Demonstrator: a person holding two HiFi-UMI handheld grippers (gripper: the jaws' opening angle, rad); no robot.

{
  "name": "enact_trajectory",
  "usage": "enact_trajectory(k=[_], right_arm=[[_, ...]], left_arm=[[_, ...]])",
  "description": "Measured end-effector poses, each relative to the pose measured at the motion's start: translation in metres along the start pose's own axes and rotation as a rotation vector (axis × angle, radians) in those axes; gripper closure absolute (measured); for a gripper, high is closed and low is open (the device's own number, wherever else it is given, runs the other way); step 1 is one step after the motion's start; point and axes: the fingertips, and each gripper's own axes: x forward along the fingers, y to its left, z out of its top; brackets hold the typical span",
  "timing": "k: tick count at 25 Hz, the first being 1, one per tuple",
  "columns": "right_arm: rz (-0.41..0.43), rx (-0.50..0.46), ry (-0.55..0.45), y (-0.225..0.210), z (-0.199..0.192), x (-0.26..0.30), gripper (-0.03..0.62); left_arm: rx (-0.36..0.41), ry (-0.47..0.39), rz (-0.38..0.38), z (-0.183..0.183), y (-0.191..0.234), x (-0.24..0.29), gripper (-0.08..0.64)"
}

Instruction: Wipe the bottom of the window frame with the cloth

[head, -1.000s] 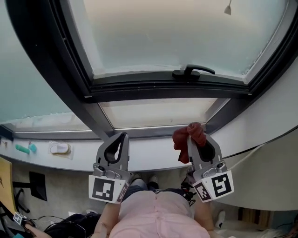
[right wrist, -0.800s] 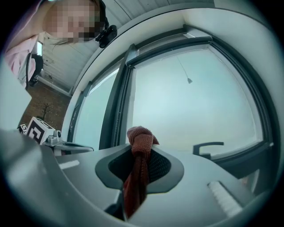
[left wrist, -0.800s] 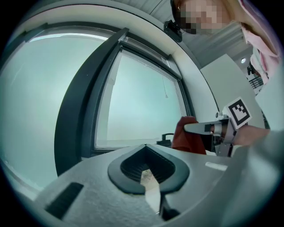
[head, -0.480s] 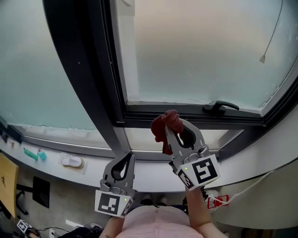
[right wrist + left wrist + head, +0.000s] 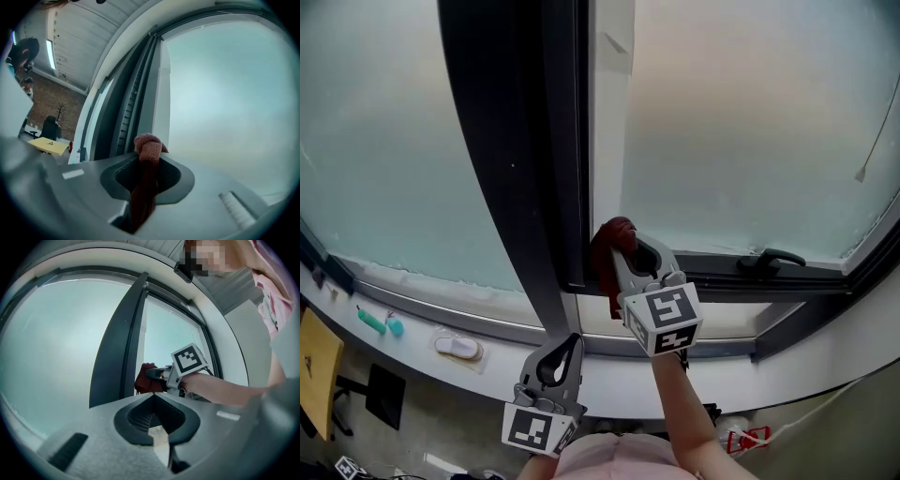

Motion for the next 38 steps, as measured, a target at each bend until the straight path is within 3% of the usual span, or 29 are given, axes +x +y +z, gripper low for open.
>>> enact_trajectory(k=[5, 12, 16, 26, 32, 38], right_arm=[[0.012, -0.019, 0.180, 0.002, -0.046, 0.027, 0.525], [-0.009, -0.246, 0.392, 0.008, -0.070, 0.045, 0.526], [-0.006, -0.267, 0.473, 0.006, -0.078, 0.049, 0.526], [0.018, -0.261, 0.473, 0.005, -0.079, 0.047, 0.528], [-0.022, -0.282, 0.436, -0.003, -0.078, 0.036, 0.526], [-0.043, -0.198, 0.392, -0.017, -0.078, 0.017, 0.526]], left_arm=[[-0.024, 0.002, -0.011, -0.004, 0.005, 0.011, 0.561], [-0.049, 0.010, -0.024, -0.009, 0.004, 0.023, 0.561], [-0.054, 0.013, -0.032, -0.011, 0.001, 0.026, 0.561], [-0.037, 0.012, -0.022, -0.010, 0.005, 0.030, 0.561], [-0.037, 0.006, -0.036, -0.008, 0.001, 0.034, 0.561], [-0.033, 0.014, -0.060, -0.009, -0.009, 0.037, 0.561]])
